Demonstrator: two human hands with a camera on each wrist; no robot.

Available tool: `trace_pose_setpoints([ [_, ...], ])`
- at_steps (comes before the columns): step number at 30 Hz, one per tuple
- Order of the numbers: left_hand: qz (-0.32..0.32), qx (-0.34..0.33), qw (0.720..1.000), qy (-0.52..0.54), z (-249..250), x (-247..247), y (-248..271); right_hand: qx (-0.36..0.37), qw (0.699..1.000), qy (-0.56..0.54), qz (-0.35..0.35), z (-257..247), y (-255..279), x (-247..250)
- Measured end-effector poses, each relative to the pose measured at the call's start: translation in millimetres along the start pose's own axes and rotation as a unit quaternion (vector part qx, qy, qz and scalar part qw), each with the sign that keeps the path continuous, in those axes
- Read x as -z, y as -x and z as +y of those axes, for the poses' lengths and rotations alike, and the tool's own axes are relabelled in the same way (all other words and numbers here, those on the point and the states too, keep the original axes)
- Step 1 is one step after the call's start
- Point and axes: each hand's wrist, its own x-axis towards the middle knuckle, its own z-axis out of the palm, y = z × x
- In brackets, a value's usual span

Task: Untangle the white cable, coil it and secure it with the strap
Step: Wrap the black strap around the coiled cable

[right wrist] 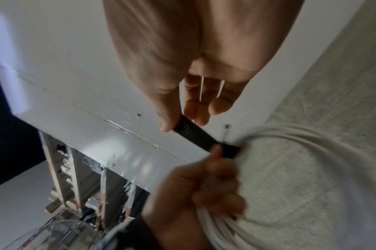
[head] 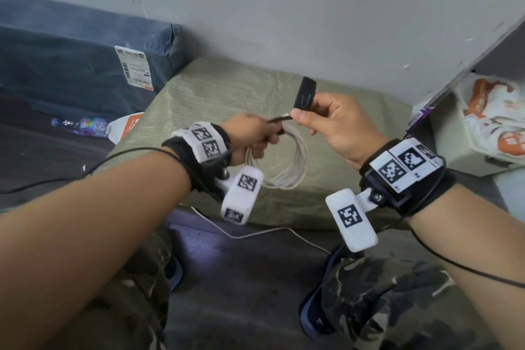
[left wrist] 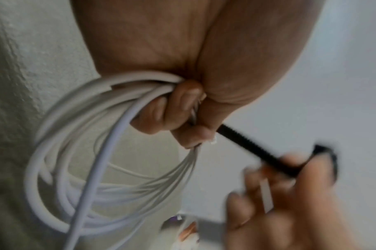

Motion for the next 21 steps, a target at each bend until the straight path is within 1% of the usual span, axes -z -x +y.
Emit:
trace_pose_setpoints([
  [2, -0.006, 0.006, 0.991, 0.134, 14.6, 6.1, 6.1, -0.025, 0.999, -0.021, -0.001, 6.5, 1.3, -1.0],
  [3, -0.011, 0.001, 0.985, 0.174, 20.5, 6.8, 9.9, -0.039, 0.999, -0.031, 0.005, 10.3, 1.3, -3.8],
  [5, -0.015, -0.016, 0.979, 0.200, 27.7, 2.9, 16.2, -0.055, 0.998, -0.036, 0.009, 17.0, 2.0, -10.9],
  [7, 0.001, -0.044, 0.983, 0.177, 27.1, -3.9, 18.5, -0.057, 0.998, -0.020, 0.000, 21.0, 3.3, -18.9],
  [10, 0.056, -0.101, 0.992, 0.050, 18.0, -11.5, 16.1, -0.046, 0.999, -0.013, -0.014, 23.9, 5.8, -24.1],
  [12, 0.060, -0.113, 0.992, -0.010, 13.2, -13.0, 14.9, -0.029, 0.999, 0.019, -0.034, 25.3, 7.4, -24.0],
  [15, 0.033, -0.098, 0.995, 0.000, 11.0, -12.6, 15.0, 0.013, 0.989, 0.144, -0.041, 30.3, 10.8, -20.8],
  [17, 0.011, -0.074, 0.997, 0.036, 12.1, -12.6, 16.2, 0.056, 0.971, 0.232, -0.034, 31.2, 13.3, -19.4],
  [19, -0.013, -0.051, 0.997, 0.064, 12.7, -11.6, 17.0, 0.095, 0.946, 0.308, -0.029, 29.6, 14.3, -18.3],
  [21, -0.023, -0.041, 0.996, 0.078, 13.5, -11.4, 18.0, 0.106, 0.931, 0.348, -0.035, 27.8, 13.7, -16.9],
])
